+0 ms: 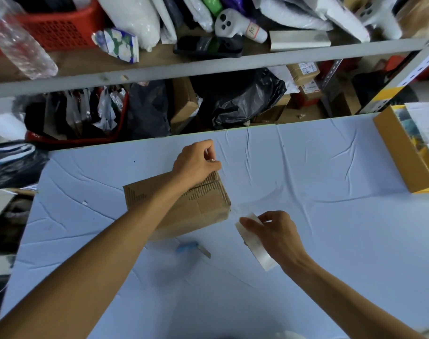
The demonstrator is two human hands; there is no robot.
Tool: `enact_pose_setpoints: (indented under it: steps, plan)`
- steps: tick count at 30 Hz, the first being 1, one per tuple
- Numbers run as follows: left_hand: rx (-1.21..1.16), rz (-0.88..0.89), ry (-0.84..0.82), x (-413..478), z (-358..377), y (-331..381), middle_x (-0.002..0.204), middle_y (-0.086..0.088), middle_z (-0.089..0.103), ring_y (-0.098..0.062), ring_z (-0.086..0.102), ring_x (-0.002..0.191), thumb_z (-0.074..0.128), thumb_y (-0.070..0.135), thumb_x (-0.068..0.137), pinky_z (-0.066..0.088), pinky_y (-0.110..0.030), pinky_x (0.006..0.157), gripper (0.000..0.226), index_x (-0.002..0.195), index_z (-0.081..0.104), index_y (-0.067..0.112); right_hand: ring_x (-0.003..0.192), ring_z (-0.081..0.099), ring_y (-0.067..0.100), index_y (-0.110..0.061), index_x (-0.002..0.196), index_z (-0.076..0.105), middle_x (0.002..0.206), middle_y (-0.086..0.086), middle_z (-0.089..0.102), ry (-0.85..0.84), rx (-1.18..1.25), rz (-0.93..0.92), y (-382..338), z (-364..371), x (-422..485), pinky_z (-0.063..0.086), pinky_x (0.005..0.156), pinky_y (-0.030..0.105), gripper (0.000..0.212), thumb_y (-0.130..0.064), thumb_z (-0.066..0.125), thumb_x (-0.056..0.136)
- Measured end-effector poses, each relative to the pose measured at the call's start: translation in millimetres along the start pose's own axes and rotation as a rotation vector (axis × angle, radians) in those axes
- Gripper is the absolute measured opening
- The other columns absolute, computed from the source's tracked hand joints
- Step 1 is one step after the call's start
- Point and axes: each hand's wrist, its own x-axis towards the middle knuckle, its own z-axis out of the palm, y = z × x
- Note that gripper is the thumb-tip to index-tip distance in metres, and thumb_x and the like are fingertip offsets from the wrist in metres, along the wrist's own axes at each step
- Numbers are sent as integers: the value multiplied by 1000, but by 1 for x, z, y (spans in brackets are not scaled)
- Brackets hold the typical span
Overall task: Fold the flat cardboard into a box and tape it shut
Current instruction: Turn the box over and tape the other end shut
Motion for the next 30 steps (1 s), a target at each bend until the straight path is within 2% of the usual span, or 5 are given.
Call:
enact_pose_setpoints:
  steps: [7,15,19,25,30]
  plan:
    - [56,-61,115,1,11,7,75,0,61,-21,59,73,68,19,80,42,-29,56,16,74,53,15,71,69,32,-7,81,66,75,13,73,-19,14,-14,-3,-3,-1,56,70,46,40,-47,72,75]
    - [280,520,-327,-43,-17,-9,115,18,52,-4,35,115,66,64,70,32,-13,86,46,106,59,37,76,67,41,5,87,64,80,23,71,-28,23,-21,-8,-7,-1,55,73,51,49,-42,72,76]
    - [501,655,-205,-43,-9,-14,117,10,49,-14,36,115,61,51,75,34,-22,84,37,108,54,34,75,68,41,7,85,64,80,24,71,-40,48,-35,-10,-8,-3,55,70,50,50,-42,71,77]
    - [593,632,-83,-39,-5,-20,111,7,46,-18,38,106,51,50,74,38,-25,70,34,105,48,36,41,58,-1,-3,83,66,46,-11,64,-1,81,-121,-18,-12,7,39,35,11,35,-37,72,79]
    - [528,537,-36,-41,-2,-21,115,-4,49,-28,38,112,62,34,79,41,-33,85,32,110,58,28,54,66,2,-21,110,58,71,-7,71,-104,155,-242,-19,-16,12,43,43,10,29,-30,69,84]
